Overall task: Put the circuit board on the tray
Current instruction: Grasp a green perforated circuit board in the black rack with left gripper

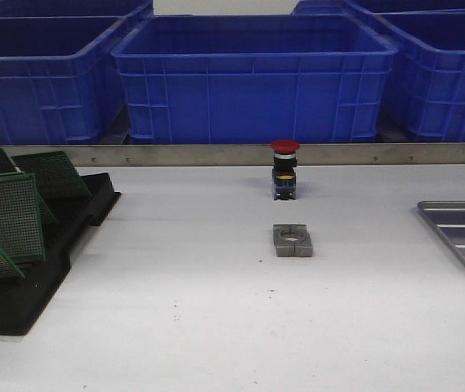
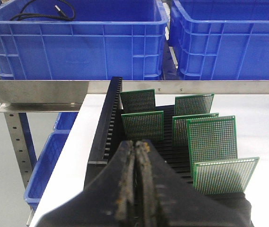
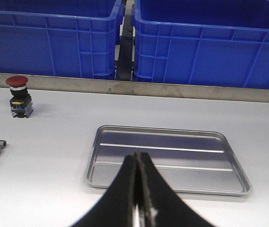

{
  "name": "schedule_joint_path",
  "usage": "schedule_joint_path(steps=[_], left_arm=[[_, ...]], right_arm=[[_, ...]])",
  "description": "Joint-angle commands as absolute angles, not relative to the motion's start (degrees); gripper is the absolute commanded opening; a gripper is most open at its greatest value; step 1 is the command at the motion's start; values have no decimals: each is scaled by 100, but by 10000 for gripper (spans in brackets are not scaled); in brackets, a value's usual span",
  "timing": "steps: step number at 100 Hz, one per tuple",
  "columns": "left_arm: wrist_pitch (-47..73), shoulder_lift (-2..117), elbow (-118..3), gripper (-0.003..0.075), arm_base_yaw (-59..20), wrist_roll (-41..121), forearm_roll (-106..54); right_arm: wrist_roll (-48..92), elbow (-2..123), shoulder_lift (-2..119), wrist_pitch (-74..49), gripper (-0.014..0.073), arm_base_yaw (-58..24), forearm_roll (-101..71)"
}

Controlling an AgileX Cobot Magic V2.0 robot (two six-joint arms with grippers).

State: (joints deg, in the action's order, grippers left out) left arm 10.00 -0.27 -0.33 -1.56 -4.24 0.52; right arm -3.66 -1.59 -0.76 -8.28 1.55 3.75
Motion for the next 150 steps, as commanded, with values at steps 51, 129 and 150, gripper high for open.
schedule_joint_path(steps=[51,129,150], left_arm=[[-184,-212,147,-17,-143,-469,48],[3338,1787,-2868,-17,-143,-414,241],[3935,2906,-3480,-16,-143,-342,185]], right_arm=[[-362,-164,-172,-372,-62,157,428],[-362,-164,-172,-372,-62,157,428],[-362,-164,-172,-372,-62,157,428]])
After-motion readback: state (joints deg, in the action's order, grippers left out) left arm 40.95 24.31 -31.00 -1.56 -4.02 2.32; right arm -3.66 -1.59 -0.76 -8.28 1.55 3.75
